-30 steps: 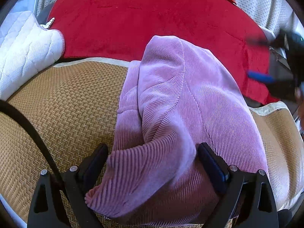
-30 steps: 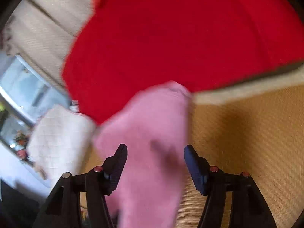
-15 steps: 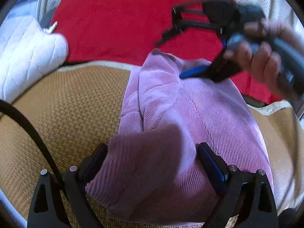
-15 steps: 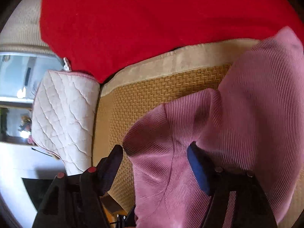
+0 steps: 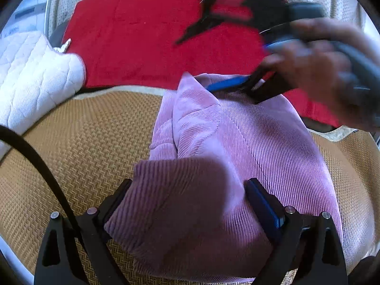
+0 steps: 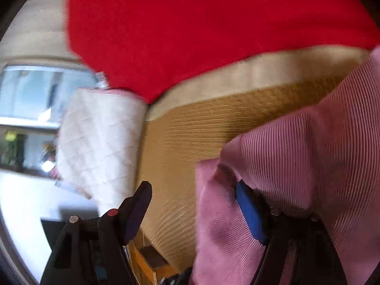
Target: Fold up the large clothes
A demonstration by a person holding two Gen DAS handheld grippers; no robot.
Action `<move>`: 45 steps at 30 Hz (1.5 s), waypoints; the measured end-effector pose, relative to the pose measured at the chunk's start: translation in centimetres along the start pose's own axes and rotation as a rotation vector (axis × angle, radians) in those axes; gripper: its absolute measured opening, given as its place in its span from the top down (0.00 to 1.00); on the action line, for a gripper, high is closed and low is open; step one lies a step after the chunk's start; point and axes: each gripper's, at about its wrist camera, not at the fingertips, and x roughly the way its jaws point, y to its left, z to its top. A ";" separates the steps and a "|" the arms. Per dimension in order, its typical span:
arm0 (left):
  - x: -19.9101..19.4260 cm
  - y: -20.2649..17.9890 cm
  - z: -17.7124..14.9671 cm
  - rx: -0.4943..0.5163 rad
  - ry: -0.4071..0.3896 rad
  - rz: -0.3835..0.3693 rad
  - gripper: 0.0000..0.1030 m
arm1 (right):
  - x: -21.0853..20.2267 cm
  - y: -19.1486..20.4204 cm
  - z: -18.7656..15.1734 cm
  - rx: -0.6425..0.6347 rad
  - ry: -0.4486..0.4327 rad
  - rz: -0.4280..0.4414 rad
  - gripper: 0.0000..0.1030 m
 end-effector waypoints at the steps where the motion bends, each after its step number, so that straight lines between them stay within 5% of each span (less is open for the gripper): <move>1: -0.1 0.0 0.0 -0.004 0.000 -0.001 0.08 | -1.1 0.2 -0.8 -0.009 -0.016 0.021 0.25; 6: -0.8 -0.4 -0.1 -0.021 -0.007 -0.003 0.08 | -9.5 -2.0 -9.5 -0.048 -0.185 -0.006 0.20; 10: -1.1 -0.5 0.0 -0.019 -0.023 0.004 0.08 | -14.0 -6.6 -17.0 0.070 -0.273 -0.035 0.18; 15: -3.7 -0.1 0.3 -0.045 -0.154 -0.017 0.08 | -12.6 -10.1 -20.7 0.175 -0.238 0.091 0.18; 19: -5.7 0.5 0.5 -0.065 -0.261 -0.022 0.08 | -9.3 -9.5 -21.3 0.165 -0.200 0.055 0.19; 24: -2.5 -1.0 0.1 0.006 -0.087 -0.010 0.08 | -8.5 -10.1 -21.4 0.207 -0.214 0.061 0.14; 27: -1.8 -1.6 -0.2 0.038 -0.056 0.008 0.08 | -7.3 -9.5 -20.6 0.189 -0.199 0.004 0.13; 29: -1.6 -1.3 0.0 0.021 -0.029 0.011 0.08 | -6.7 -9.0 -20.4 0.138 -0.210 -0.036 0.15; 30: -1.6 -1.1 0.0 0.008 -0.029 0.013 0.08 | -6.6 -8.9 -20.3 0.132 -0.209 -0.060 0.23; 35: -5.2 -0.6 0.7 -0.037 -0.227 -0.003 0.08 | -6.8 -8.4 -20.7 0.105 -0.235 -0.092 0.32; 36: -4.5 -1.2 0.6 -0.003 -0.199 0.011 0.08 | -6.9 -8.7 -20.7 0.102 -0.235 -0.082 0.32; 38: -1.7 -2.0 0.0 0.053 -0.021 0.029 0.08 | -7.4 -9.5 -20.9 0.109 -0.235 -0.035 0.31; 42: -0.8 -0.8 0.5 -0.032 0.016 0.002 0.08 | -9.8 -11.1 -20.4 0.172 -0.257 0.064 0.26; 45: -0.6 -0.9 0.3 -0.031 0.027 0.008 0.08 | -11.1 -11.6 -18.3 0.178 -0.304 0.052 0.25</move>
